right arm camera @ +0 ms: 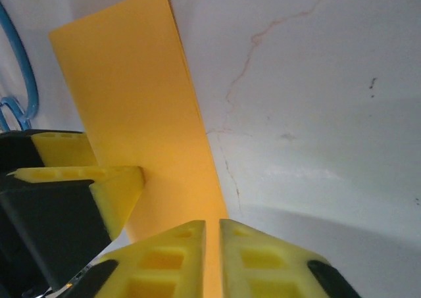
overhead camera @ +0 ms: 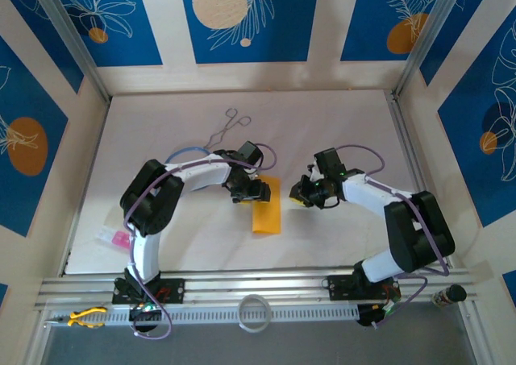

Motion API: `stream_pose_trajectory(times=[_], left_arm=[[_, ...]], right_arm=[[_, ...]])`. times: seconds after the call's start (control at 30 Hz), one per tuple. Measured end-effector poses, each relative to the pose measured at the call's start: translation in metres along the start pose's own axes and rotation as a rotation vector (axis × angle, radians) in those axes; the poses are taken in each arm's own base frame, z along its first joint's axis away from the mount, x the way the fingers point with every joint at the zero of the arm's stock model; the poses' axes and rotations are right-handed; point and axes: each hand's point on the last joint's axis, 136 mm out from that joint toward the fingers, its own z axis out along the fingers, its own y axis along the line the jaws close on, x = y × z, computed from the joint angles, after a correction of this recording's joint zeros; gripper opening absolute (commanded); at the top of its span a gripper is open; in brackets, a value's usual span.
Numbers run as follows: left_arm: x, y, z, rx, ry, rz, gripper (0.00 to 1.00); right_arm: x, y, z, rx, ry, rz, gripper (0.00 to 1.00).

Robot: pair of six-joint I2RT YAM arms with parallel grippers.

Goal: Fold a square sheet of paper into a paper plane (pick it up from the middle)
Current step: Hold the square sheet of paper at the center of the table.

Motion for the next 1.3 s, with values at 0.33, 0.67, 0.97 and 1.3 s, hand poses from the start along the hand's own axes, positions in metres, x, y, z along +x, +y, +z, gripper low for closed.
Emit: stream_pose_trajectory(times=[0.33,0.67,0.97,1.3], left_arm=[[0.001,0.000,0.001,-0.003,0.003,0.001,0.66],[0.001,0.000,0.001,-0.002,0.003,0.000,0.66],[0.001,0.000,0.001,-0.002,0.003,0.001,0.66],[0.001,0.000,0.002,-0.002,0.003,0.001,0.66]], right_arm=[[0.011,0.011,0.028,-0.021,0.046,-0.019,0.00],[0.018,0.015,0.045,-0.028,0.081,-0.028,0.00],[0.017,0.023,0.048,-0.064,0.081,-0.041,0.00],[0.018,0.022,0.058,-0.074,0.113,-0.030,0.00]])
